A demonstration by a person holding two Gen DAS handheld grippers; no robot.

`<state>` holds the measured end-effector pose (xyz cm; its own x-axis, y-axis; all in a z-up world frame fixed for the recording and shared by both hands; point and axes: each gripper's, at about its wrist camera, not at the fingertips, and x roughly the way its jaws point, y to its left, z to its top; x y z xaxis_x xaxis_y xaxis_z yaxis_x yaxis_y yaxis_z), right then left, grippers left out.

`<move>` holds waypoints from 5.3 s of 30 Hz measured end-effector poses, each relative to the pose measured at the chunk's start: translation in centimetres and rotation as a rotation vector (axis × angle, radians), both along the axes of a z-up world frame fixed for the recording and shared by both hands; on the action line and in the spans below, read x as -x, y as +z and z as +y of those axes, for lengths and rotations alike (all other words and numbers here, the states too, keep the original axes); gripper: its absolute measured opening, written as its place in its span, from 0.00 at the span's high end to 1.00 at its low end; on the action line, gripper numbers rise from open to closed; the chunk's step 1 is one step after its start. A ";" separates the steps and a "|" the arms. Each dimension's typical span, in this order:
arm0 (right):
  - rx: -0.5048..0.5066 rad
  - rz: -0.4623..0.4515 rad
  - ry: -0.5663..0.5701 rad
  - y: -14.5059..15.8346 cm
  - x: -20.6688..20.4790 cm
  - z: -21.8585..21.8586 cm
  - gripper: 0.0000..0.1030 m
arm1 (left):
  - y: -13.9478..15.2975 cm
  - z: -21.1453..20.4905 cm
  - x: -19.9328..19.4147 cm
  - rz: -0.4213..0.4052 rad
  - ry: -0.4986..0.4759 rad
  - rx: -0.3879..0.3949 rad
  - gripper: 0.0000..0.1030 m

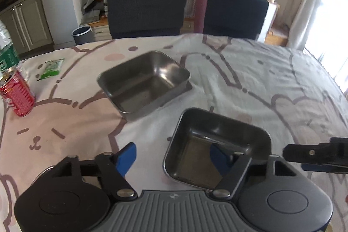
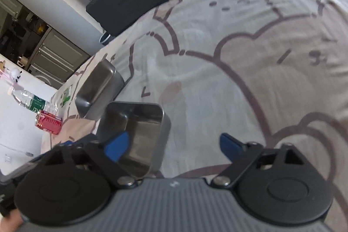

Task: Organize plates and bowls
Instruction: 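Move both grippers to the rim of a square steel tray, then close both grippers on the steel tray's rim, then lift the steel tray with both grippers and carry it across the table, then lower the steel tray onto the cloth and open both grippers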

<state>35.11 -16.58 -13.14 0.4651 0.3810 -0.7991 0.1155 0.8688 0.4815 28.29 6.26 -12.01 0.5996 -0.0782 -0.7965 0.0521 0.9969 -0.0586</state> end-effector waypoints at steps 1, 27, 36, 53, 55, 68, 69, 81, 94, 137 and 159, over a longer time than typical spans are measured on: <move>-0.013 0.011 0.008 -0.3 -0.2 0.2 0.22 | -0.2 -0.2 -0.2 0.005 -0.005 -0.006 0.32; 0.116 -0.037 0.142 -1.1 -3.4 3.3 0.90 | -1.8 -0.2 -2.0 0.107 -0.020 0.020 0.77; 0.144 0.017 0.170 -1.6 -3.3 4.3 0.90 | -1.9 0.3 -2.0 0.126 -0.020 0.018 0.88; 0.147 -0.125 0.194 1.1 -2.5 2.5 0.92 | 2.9 -1.6 0.5 -0.001 -0.027 0.071 0.97; 0.148 -0.155 0.205 2.0 -2.0 1.7 0.92 | 3.7 -2.3 1.4 -0.020 -0.042 0.085 0.96; 0.147 -0.250 0.180 6.1 3.3 -5.7 0.92 | 6.6 -8.2 5.9 -0.085 -0.144 0.166 0.95; 0.150 -0.251 0.172 6.3 3.7 -6.4 0.92 | 6.7 -8.8 6.1 -0.090 -0.150 0.171 0.95; 0.190 -0.208 0.094 6.0 6.6 -13.3 0.92 | 5.6 -15.7 7.6 -0.061 -0.274 0.172 0.93; 0.235 -0.106 0.048 2.9 9.1 -18.3 0.92 | 2.1 -22.1 8.2 0.050 -0.428 0.099 0.91; 0.318 0.060 0.128 -1.9 7.6 -20.9 0.89 | -1.9 -25.3 7.7 0.236 -0.516 0.094 0.84; 0.351 -0.061 0.136 1.2 11.0 -21.7 0.24 | 0.6 -23.4 8.6 0.151 -0.486 0.133 0.20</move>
